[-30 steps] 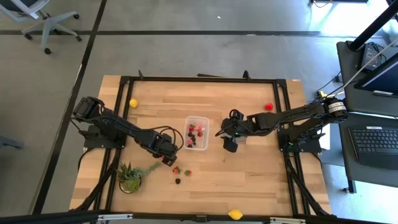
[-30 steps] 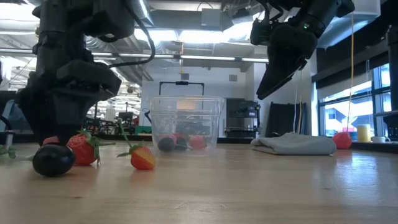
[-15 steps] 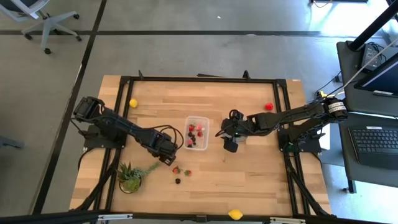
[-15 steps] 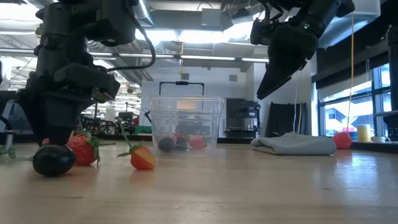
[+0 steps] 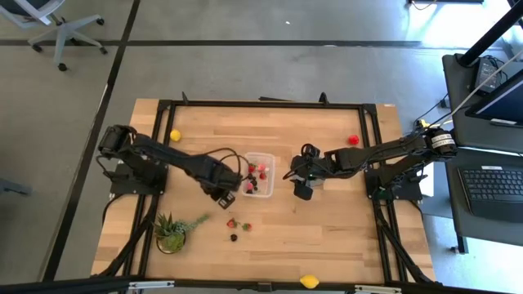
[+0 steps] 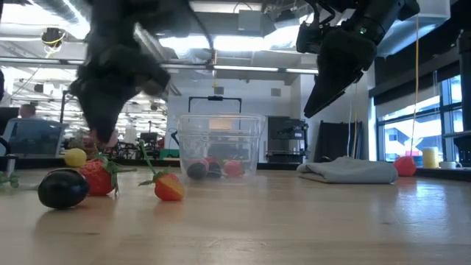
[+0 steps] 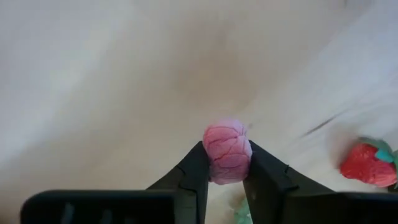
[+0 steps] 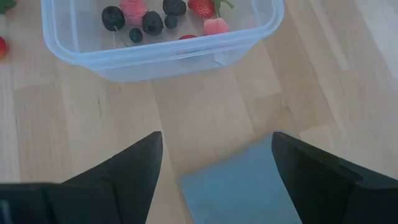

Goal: Pick and placing Produce into tupperware
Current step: Put the peach into the transparent bin

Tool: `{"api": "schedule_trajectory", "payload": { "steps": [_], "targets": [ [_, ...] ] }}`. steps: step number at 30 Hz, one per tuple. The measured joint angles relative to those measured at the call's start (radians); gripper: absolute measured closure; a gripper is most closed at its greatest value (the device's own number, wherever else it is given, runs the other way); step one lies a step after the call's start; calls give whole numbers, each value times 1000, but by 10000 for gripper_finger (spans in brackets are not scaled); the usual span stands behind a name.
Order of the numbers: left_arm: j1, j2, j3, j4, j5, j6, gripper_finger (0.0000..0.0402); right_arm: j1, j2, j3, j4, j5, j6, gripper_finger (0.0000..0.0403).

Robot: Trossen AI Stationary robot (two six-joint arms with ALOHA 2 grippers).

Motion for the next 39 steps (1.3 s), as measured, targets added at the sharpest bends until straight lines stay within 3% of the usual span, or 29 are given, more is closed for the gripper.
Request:
{"api": "schedule_trajectory", "payload": {
  "steps": [6,11,15,18,27,39],
  "targets": [
    [69,0,205,-201,-154,130,318,0,0,0,0,0,0,100],
    [104,-1,322,-83,-226,224,330,0,0,0,0,0,0,100],
    [119,7,329,152,-224,321,325,0,0,0,0,0,0,100],
    [124,46,329,233,-212,356,316,0,0,0,0,0,1,100],
    [124,154,327,220,-192,360,313,0,0,0,-2,0,3,100],
    [126,151,327,225,-191,387,265,0,0,0,-3,0,4,100]
  ]
}}
